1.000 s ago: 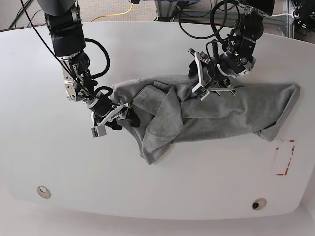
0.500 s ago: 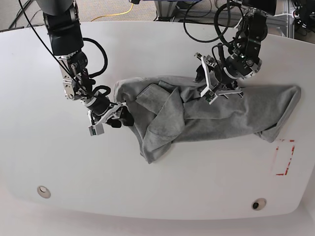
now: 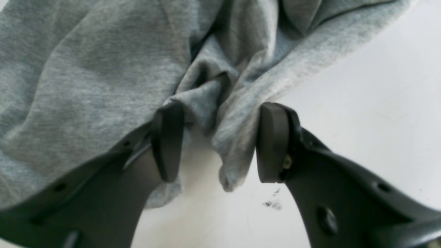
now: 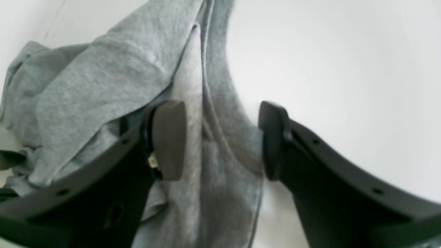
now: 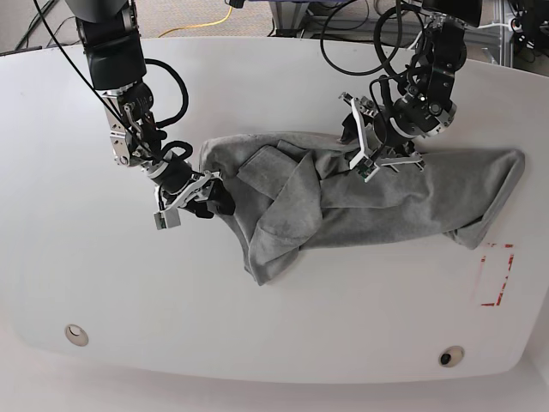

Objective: Layout the t-shirt on the table in an organized manner, then fold the t-shirt properly
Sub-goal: 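Pull the held t-shirt edge with the left gripper away from the right gripper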

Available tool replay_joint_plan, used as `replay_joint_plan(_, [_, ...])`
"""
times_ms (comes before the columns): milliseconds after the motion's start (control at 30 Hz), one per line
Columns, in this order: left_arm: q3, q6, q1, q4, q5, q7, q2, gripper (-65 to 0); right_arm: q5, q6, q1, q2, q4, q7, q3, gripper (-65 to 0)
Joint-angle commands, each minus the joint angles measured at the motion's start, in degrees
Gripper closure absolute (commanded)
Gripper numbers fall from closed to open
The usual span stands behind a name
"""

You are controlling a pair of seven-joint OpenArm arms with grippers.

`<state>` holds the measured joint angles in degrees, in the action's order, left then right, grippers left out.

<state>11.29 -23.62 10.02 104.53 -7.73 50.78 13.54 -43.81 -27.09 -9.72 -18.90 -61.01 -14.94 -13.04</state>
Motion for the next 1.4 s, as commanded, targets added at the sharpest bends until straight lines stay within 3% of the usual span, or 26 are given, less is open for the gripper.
replay_joint_plan(0, [-0.08, 0.01, -0.48, 1.18, -0.41, -0.98, 0.13, -31.4, 0.78, 0.23, 0.09, -0.58, -0.39, -1.54, 0.16, -32.0])
replay_joint_plan(500, [-0.08, -0.08, -0.48, 1.18, -0.49, -0.89, -0.05, -31.9, 0.78, 0.23, 0.35, -0.49, -0.39, -1.54, -0.02, -30.4])
replay_joint_plan(600, [-0.08, -0.08, -0.48, 1.27, -0.58, -0.89, -0.05, -33.1, 0.78, 0.23, 0.26, -0.49, -0.39, -1.54, -0.02, -21.6])
replay_joint_plan(767, [-0.43, -0.08, -0.48, 1.27, -1.90, -0.89, -0.49, -44.0, 0.78, 0.23, 0.09, -0.49, -0.39, -1.54, -0.02, 0.0])
replay_joint_plan(967, [-3.25, -0.08, -0.57, 2.06, -7.35, -0.89, -0.84, -53.1, 0.78, 0.23, 0.18, -0.49, -0.66, -1.54, -0.02, 0.0])
replay_joint_plan(1233, [-11.25, -0.08, -0.83, 2.15, -19.66, -0.89, -0.84, -53.3, 0.96, 0.67, 1.94, -1.28, -7.69, -1.54, 0.25, 0.0])
replay_joint_plan(1367, [-17.66, -0.08, -1.63, 2.15, -26.16, -0.98, -0.66, -53.3, 0.69, 1.99, 2.90, -3.48, -13.14, -2.60, 0.25, 0.0])
